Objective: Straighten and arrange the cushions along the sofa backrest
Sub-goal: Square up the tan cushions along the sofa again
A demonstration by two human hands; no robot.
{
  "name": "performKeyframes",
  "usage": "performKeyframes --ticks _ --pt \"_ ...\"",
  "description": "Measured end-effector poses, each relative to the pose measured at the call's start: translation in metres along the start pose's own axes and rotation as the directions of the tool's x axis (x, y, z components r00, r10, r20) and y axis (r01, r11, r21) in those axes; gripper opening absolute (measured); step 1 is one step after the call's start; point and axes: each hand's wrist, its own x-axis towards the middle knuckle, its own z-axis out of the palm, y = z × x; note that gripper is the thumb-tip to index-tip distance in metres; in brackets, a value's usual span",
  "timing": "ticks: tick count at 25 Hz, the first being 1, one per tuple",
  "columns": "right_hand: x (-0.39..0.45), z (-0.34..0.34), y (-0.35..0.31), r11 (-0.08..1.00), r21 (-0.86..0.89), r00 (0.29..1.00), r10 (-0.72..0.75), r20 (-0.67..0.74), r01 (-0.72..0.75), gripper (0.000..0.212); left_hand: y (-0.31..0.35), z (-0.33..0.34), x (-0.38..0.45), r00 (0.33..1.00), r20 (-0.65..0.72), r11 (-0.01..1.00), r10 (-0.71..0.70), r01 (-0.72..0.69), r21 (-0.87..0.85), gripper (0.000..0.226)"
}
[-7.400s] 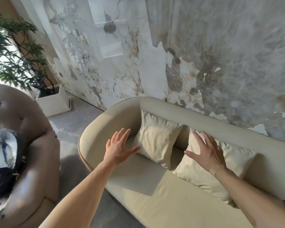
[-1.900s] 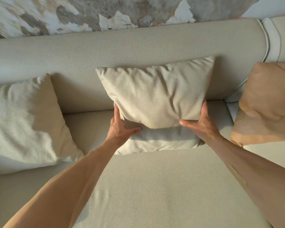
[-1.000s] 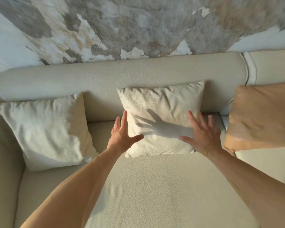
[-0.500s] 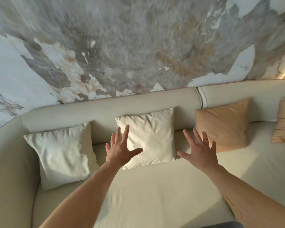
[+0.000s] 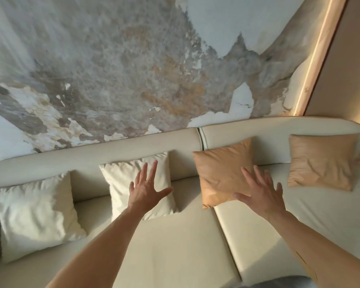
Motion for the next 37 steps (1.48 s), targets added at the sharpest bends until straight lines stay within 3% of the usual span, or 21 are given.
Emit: performKeyframes --ticks 8,23,29,37 --pt "0.005 -0.027 0.095 0.999 0.013 0.999 0.05 0.011 -0.05 0.091 0.1 0.029 0.007 0.998 0.026 0.997 0.065 -0.064 -0.042 0.108" --pt "0.038 -0.028 0.097 0.998 0.03 0.999 0.046 0.007 -0.046 0.094 0.123 0.047 0.063 0.989 0.025 0.985 0.143 -0.14 -0.098 0.111" --pt "0.089 -0.027 0.129 0.997 0.06 0.999 -0.046 0.025 0.044 0.094 0.145 0.069 0.08 0.998 0.015 0.996 0.061 -0.059 -0.062 0.112" --pt "0.179 -0.015 0.242 0.979 0.076 0.975 -0.196 0.103 0.188 0.095 0.24 0.137 0.093 0.985 -0.008 0.981 -0.174 0.172 -0.089 0.112"
